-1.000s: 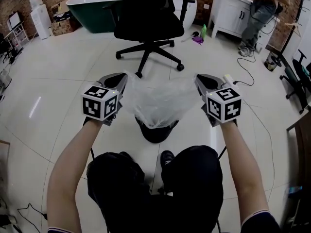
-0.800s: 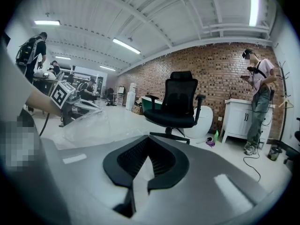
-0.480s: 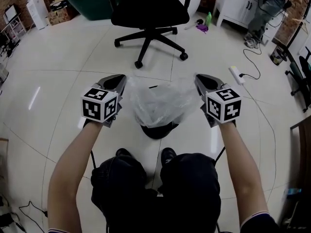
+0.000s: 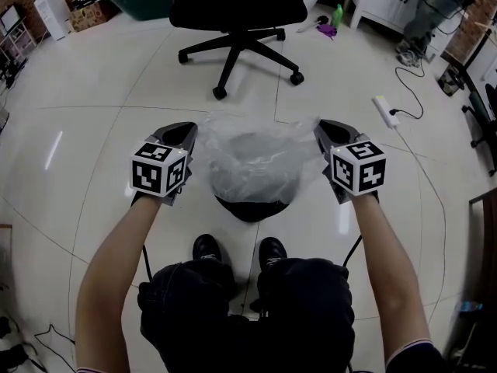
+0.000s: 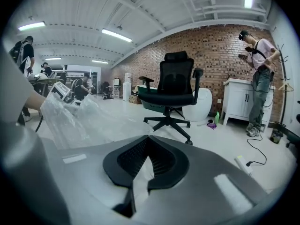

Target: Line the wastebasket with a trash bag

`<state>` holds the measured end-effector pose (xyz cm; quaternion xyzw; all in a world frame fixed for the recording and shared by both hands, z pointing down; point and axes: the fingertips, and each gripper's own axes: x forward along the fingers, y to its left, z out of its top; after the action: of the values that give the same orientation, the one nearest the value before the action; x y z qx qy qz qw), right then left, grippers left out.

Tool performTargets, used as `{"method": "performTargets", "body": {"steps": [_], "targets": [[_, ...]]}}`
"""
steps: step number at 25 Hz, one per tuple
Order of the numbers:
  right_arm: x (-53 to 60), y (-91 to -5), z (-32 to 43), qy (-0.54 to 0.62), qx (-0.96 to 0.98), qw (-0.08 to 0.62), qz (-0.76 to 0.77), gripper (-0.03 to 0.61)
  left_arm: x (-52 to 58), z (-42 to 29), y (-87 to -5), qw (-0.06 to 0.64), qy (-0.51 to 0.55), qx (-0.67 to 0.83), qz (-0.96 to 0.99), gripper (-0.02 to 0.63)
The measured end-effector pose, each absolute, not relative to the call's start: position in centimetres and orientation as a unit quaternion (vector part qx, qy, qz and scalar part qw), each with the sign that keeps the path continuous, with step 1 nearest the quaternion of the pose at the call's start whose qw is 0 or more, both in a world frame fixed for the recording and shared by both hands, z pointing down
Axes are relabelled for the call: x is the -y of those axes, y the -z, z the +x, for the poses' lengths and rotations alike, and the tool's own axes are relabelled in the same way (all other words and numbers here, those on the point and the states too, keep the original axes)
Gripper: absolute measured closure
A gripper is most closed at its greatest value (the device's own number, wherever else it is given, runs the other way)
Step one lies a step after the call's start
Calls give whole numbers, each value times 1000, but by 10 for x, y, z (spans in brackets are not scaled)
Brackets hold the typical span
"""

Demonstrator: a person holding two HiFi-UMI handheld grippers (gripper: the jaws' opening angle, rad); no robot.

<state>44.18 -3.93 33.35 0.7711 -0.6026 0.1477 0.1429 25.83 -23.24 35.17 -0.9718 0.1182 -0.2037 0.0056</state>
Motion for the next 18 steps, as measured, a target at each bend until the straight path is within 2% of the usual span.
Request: {"method": "performTargets", "body": {"steps": [18], "targets": [[56,-433,480,-220,579,182,763,577,273,266,-466,-15,316,-134,-939,601]]}}
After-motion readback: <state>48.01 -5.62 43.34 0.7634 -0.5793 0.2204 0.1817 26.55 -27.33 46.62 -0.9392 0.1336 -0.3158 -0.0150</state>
